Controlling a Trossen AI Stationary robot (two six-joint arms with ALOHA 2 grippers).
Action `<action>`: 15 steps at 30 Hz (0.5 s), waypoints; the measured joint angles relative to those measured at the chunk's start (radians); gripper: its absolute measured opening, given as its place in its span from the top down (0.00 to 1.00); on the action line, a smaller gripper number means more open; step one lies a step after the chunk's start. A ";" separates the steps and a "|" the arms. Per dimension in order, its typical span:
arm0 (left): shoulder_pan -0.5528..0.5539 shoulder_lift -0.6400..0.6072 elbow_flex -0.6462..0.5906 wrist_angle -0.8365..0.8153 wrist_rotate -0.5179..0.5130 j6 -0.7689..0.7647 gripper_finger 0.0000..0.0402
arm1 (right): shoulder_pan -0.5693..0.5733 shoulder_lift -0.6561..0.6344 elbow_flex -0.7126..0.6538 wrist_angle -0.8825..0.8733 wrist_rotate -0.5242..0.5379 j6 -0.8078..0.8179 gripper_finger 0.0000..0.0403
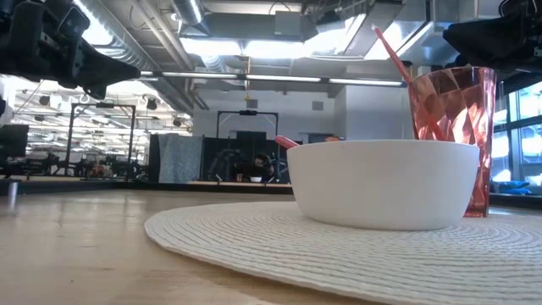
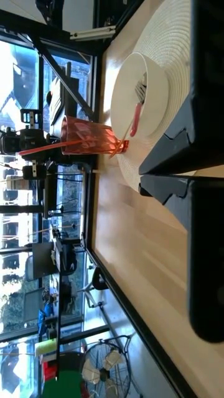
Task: Pick & Place Utensil
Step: Return to Home Position
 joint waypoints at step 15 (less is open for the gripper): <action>0.000 0.000 0.000 0.000 0.000 0.000 0.99 | 0.000 0.000 0.000 0.000 0.000 0.000 0.89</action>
